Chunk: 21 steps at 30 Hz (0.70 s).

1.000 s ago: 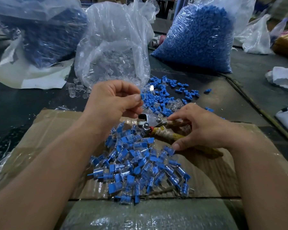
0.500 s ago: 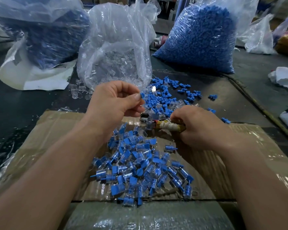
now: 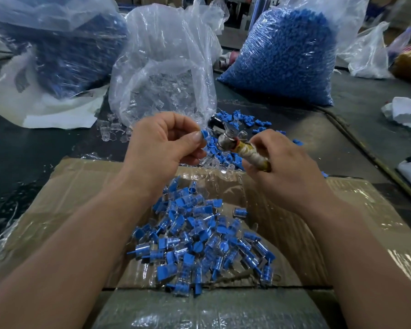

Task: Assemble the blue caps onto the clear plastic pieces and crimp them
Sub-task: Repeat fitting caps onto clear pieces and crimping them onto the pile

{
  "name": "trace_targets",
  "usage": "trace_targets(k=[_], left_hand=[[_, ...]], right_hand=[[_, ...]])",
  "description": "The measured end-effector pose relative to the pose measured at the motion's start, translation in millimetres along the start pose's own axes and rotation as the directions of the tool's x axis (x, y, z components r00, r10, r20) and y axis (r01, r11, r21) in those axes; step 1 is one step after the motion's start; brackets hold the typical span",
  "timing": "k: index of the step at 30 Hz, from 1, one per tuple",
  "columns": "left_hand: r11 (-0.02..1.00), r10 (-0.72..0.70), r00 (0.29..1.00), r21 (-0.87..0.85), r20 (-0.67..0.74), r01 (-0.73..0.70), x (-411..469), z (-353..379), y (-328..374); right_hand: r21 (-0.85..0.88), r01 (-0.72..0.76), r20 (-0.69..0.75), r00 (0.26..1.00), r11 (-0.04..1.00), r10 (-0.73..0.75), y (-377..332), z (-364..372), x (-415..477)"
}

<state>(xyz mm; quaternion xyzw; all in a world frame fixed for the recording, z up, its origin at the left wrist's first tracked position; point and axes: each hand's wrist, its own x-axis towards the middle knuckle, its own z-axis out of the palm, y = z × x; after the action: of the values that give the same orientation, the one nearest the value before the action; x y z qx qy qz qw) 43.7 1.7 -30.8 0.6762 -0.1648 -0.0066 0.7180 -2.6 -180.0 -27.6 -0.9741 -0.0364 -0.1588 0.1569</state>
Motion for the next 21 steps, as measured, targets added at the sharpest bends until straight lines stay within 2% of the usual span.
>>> trace_targets(k=[15, 21], left_hand=[[0.992, 0.079, 0.997, 0.096, 0.019, -0.081, -1.2, 2.8, -2.2], [0.994, 0.08, 0.997, 0.075, -0.008, -0.079, -0.1, 1.6, -1.9]], right_hand=[[0.132, -0.01, 0.118, 0.993, 0.991, -0.006, -2.0, 2.4, 0.2], [0.132, -0.011, 0.126, 0.992, 0.991, -0.005, -1.7, 2.4, 0.1]])
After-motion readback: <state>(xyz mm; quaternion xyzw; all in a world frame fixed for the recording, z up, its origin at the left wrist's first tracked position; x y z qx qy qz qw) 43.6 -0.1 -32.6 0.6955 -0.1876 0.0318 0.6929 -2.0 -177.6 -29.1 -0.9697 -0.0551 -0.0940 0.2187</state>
